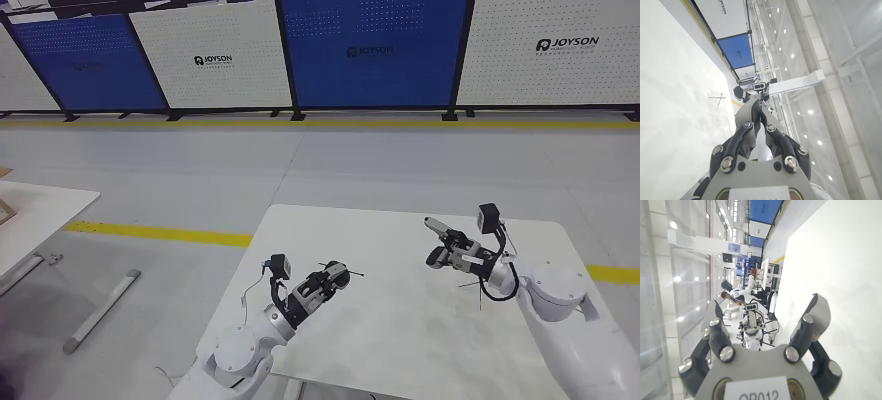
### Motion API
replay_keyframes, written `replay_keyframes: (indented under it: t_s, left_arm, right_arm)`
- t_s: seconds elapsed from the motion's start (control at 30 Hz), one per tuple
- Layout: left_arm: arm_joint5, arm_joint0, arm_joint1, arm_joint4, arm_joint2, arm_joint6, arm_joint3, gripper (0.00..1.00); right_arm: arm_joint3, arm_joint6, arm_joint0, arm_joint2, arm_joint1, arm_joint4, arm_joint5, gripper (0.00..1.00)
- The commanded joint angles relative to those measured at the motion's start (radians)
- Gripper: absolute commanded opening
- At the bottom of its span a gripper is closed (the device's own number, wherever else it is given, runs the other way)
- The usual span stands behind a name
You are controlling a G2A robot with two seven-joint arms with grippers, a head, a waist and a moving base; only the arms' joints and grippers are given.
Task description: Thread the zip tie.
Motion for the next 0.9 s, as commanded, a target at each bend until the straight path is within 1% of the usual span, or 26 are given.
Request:
replay_keyframes:
  t_s: [0.0, 0.03, 0.07, 0.1, 0.17, 0.2, 0.27, 0.3, 0.33, 0.43, 0.5, 0.87]
  left_arm:
    - [0.000, 0.000, 0.000, 0.000, 0.000, 0.000, 0.000, 0.00]
    - [0.000, 0.000, 0.000, 0.000, 0.000, 0.000, 0.000, 0.00]
    - [0.000, 0.000, 0.000, 0.000, 0.000, 0.000, 0.000, 0.00]
    - [0.000, 0.000, 0.000, 0.000, 0.000, 0.000, 0.000, 0.00]
    - [0.000, 0.000, 0.000, 0.000, 0.000, 0.000, 0.000, 0.00]
    - [0.000, 0.000, 0.000, 0.000, 0.000, 0.000, 0.000, 0.00]
    - [0.000, 0.000, 0.000, 0.000, 0.000, 0.000, 0.000, 0.00]
    - [0.000, 0.000, 0.000, 0.000, 0.000, 0.000, 0.000, 0.00]
    - [0.000, 0.000, 0.000, 0.000, 0.000, 0.000, 0.000, 0.00]
    - [0.000, 0.000, 0.000, 0.000, 0.000, 0.000, 0.000, 0.00]
    - [0.000, 0.000, 0.000, 0.000, 0.000, 0.000, 0.000, 0.00]
    - [0.000, 0.000, 0.000, 0.000, 0.000, 0.000, 0.000, 0.00]
  right_arm:
    - [-0.010, 0.039, -0.003, -0.001, 0.005, -0.041, -0.018, 1.00]
    - [-0.003, 0.081, 0.005, 0.003, 0.010, -0.055, -0.011, 1.00]
    - [0.004, 0.129, 0.026, 0.008, 0.017, -0.104, -0.014, 1.00]
    - [0.010, 0.163, 0.038, 0.011, 0.022, -0.140, -0.024, 1.00]
    - [0.029, 0.248, 0.059, 0.019, 0.031, -0.170, -0.036, 1.00]
    - [0.039, 0.306, 0.079, 0.018, 0.038, -0.214, -0.050, 1.00]
    - [0.058, 0.344, 0.098, 0.019, 0.043, -0.251, -0.060, 1.00]
    - [0.064, 0.384, 0.113, 0.008, 0.046, -0.287, -0.069, 1.00]
    - [0.074, 0.398, 0.123, 0.003, 0.048, -0.309, -0.078, 1.00]
    - [0.113, 0.419, 0.158, -0.028, 0.047, -0.369, -0.094, 1.00]
    - [0.136, 0.378, 0.168, -0.031, 0.044, -0.379, -0.089, 1.00]
    - [0.136, 0.378, 0.168, -0.031, 0.044, -0.379, -0.089, 1.00]
